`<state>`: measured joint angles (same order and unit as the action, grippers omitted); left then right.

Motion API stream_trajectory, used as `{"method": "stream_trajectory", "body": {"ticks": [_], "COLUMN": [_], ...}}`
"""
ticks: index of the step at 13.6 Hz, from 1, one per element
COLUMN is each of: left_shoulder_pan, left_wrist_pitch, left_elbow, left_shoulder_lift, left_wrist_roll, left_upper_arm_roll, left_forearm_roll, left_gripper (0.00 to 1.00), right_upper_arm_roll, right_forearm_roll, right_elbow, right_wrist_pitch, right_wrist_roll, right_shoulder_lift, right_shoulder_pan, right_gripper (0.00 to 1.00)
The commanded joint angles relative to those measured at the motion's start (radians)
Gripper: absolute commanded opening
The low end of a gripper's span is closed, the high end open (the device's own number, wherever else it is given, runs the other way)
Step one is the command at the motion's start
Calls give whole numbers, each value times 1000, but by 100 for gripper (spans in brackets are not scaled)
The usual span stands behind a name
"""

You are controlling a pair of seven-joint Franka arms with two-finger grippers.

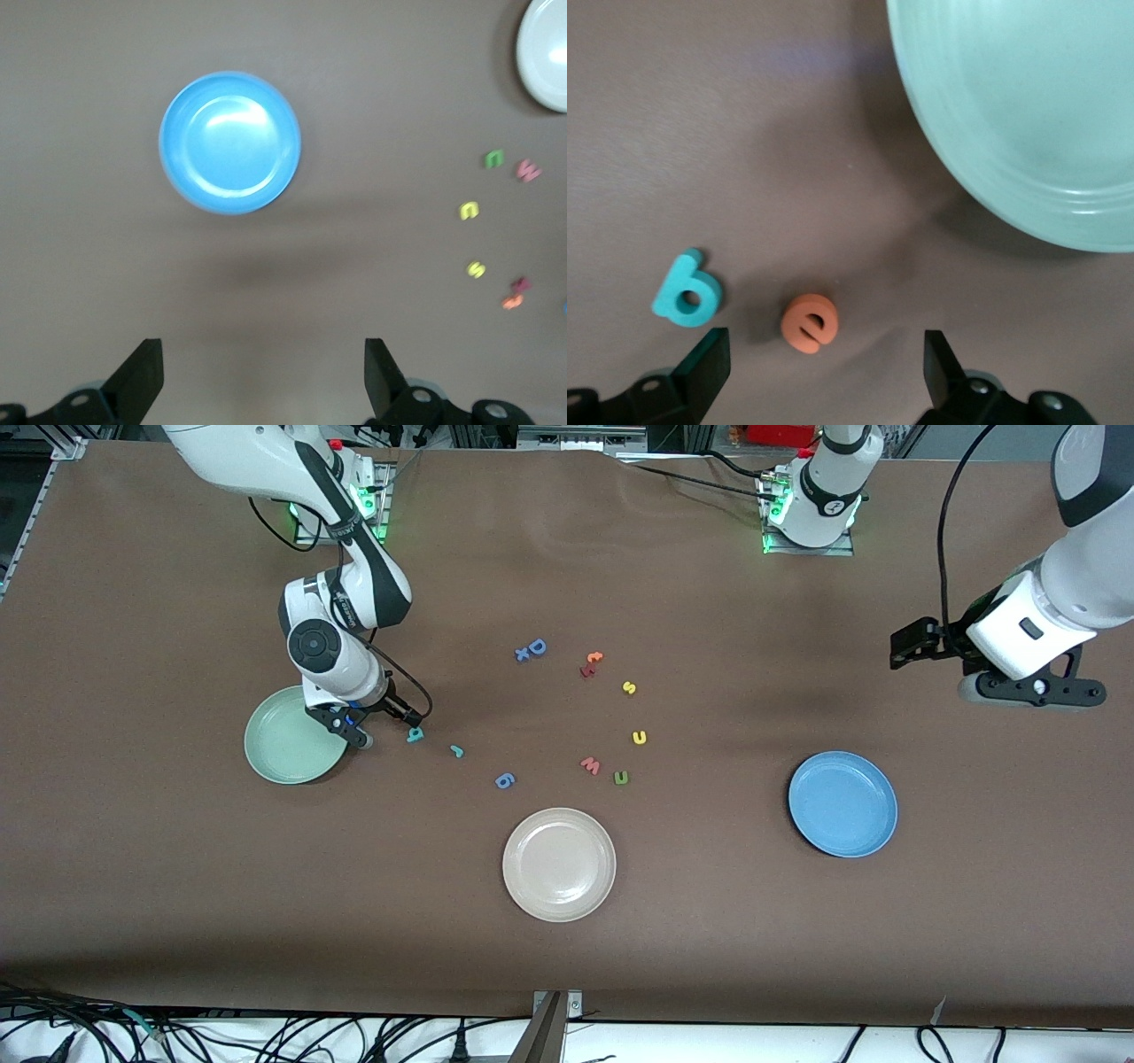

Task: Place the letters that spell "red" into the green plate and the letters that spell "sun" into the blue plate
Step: 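Grasp the orange e with the right gripper while the left gripper reaches letters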

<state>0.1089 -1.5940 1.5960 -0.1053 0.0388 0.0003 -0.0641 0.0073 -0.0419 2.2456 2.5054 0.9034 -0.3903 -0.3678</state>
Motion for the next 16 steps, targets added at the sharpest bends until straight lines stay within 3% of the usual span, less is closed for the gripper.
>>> {"method": "stream_trajectory", "body": {"ticks": [1,2,3,4,5,6,10,14,15,16], "left_shoulder_pan": [64,86,103,130,141,146,225,287,302,328], "left_wrist_pitch": [-50,-79,-99,-119,-127,-133,-257,-285,-303,-310], "left_elbow": [-16,-16,-16,-16,-16,-18,-18,-40,-65,-68], "left_shoulder_lift": [-48,-69,-98,-120,-132,-158,-240,-304,-324,-336], "left_wrist_roll": [67,96,104,104,104,102,139,292,332,361], "left_upper_arm_roll": [6,4,4,6,6,4,4,7,7,7], "left_forearm_roll": [-28,-28,-26,-25,-23,-26,-31,-17,-13,-14], "left_gripper": [100,100,100,100,100,100,100,100,100,100], "right_upper_arm_roll": [-6,-6,-6,-6,-6,-6,-6,-6,-6,-6], "right_forearm_roll": [14,14,14,14,14,14,13,13,13,13], "right_elbow": [19,17,19,19,19,17,19,19,19,19], "right_wrist_pitch": [21,27,38,41,44,52,93,98,96,98], "right_wrist_roll": [22,22,22,22,22,22,23,49,51,52], "right_shoulder_lift": [8,8,7,7,7,7,-5,-15,-15,-15], "right_shoulder_pan": [-8,-8,-8,-8,-8,-8,-10,-11,-11,-13], "right_gripper": [72,45,44,49,60,61,61,60,57,46]}}
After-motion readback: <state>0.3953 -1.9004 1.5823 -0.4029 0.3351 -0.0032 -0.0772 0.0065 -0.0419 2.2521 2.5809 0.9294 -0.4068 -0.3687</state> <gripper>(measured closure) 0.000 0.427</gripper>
